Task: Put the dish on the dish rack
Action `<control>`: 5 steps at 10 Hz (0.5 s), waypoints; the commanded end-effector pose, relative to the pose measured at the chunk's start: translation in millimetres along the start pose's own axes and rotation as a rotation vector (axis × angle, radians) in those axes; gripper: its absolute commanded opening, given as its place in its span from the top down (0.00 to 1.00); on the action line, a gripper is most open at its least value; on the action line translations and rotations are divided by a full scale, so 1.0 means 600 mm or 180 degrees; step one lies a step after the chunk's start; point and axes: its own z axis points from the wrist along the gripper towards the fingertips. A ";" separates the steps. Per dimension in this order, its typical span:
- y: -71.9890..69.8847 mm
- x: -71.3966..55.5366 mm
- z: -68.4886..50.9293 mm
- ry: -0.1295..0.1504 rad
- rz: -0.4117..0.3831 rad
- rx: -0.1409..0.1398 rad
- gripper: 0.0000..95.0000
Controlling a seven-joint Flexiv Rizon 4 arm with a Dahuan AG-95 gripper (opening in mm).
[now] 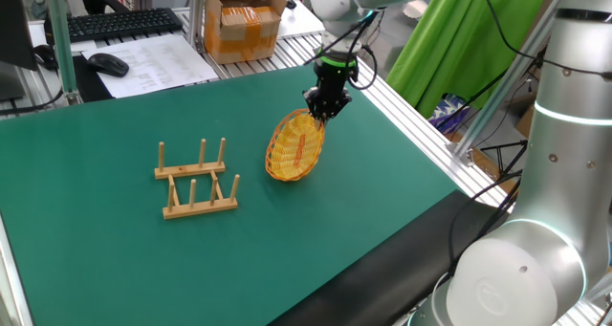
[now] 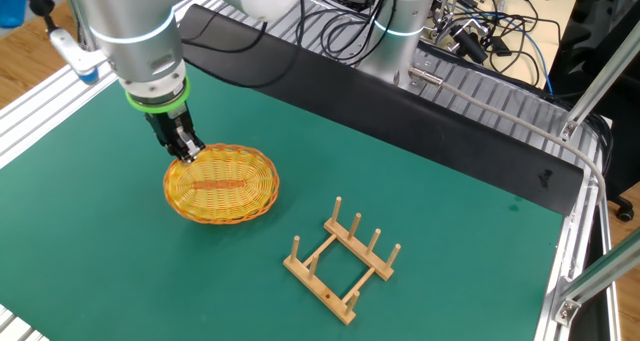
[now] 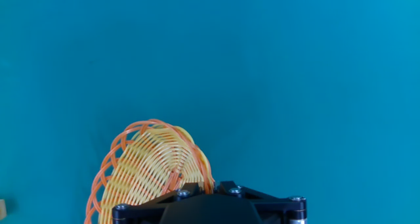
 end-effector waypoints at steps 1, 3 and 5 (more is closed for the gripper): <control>0.000 0.003 0.000 0.0002 0.0008 -0.0003 1.00; 0.000 0.003 0.000 0.0014 0.0062 -0.0112 1.00; 0.000 0.003 0.000 0.0007 0.0155 -0.0249 1.00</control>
